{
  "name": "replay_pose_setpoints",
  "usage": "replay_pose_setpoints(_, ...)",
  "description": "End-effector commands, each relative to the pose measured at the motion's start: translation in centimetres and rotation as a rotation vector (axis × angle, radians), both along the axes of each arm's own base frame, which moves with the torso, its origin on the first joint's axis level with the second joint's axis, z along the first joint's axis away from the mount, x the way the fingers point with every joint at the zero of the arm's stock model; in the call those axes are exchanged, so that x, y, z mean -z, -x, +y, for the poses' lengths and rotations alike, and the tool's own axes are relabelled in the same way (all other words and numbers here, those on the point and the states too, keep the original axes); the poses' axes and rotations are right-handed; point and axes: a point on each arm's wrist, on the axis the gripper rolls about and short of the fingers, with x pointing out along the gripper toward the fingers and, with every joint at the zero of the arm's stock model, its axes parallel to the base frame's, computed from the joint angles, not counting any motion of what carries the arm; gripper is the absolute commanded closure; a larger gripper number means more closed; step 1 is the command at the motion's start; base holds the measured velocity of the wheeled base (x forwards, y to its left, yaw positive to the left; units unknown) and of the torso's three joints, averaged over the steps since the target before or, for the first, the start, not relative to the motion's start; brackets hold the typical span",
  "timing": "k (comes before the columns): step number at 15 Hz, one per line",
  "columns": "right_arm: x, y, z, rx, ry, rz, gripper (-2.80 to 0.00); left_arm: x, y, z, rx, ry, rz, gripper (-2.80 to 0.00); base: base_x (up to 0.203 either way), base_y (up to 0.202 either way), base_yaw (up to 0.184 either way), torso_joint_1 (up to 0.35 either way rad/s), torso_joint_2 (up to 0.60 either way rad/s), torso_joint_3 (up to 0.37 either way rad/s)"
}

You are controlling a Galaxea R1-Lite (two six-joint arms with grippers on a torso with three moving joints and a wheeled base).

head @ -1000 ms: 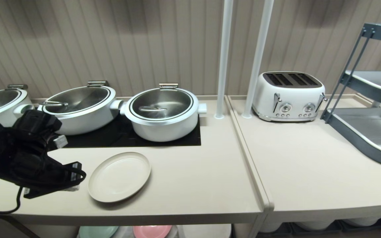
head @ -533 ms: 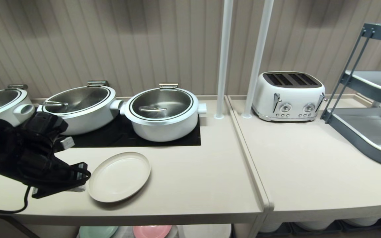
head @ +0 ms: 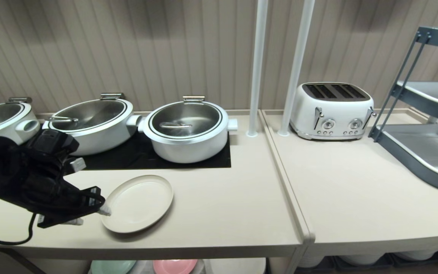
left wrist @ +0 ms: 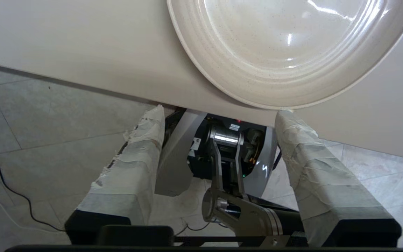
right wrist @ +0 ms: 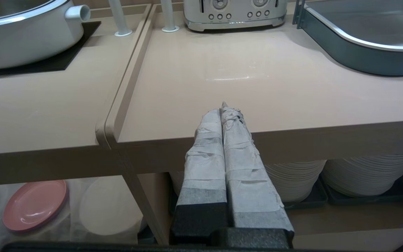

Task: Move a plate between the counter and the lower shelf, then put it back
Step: Pick up the plate

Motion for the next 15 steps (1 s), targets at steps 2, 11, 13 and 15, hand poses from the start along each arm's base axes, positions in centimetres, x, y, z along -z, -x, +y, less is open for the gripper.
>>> replay_pose_setpoints(2,0.0,0.0,0.0,0.0,0.0,0.0,0.0,-0.4,-0.2,0.1,-0.004,0.0,-0.017,-2.8,0.0,0.0,0.0,0.0,0.0,0.0)
replay_pose_setpoints(11,0.0,0.0,0.0,0.0,0.0,0.0,0.0,-0.4,-2.3,2.4,-0.072,-0.008,-0.028,-2.8,0.0,0.0,0.0,0.0,0.0,0.0)
replay_pose_setpoints(13,0.0,0.0,0.0,0.0,0.0,0.0,0.0,0.5,-2.6,2.8,-0.041,-0.027,0.002,-2.8,0.0,0.0,0.0,0.0,0.0,0.0)
replay_pose_setpoints(15,0.0,0.0,0.0,0.0,0.0,0.0,0.0,1.4,-3.3,2.9,-0.036,-0.03,0.028,-2.8,0.0,0.0,0.0,0.0,0.0,0.0)
